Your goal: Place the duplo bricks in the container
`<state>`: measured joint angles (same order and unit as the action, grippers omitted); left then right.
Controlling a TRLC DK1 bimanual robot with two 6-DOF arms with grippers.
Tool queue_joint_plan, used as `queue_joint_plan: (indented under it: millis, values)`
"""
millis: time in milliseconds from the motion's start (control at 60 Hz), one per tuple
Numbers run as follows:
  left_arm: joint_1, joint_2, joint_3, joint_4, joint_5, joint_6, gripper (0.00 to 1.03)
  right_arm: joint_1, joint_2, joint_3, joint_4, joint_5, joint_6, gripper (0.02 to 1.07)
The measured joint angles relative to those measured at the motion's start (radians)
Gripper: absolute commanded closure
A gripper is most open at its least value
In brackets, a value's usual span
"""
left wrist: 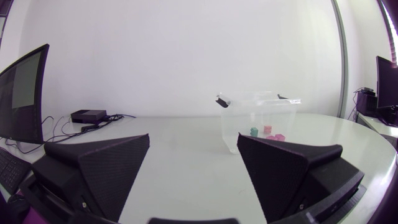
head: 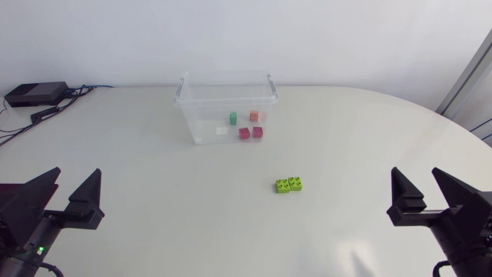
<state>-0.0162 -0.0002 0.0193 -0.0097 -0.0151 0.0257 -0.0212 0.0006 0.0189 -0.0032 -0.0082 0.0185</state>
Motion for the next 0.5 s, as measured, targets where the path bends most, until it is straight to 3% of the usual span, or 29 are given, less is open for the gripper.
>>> queue_joint_plan:
  millis: [250, 500]
  values:
    - [0.000, 0.000, 0.000, 0.000, 0.000, 0.000, 0.04, 0.026, 0.072, 0.135, -0.016, -0.018, 0.000, 0.07]
    - [0.000, 0.000, 0.000, 0.000, 0.000, 0.000, 0.04, 0.036, 0.436, 0.450, -0.084, -0.042, -0.003, 0.07]
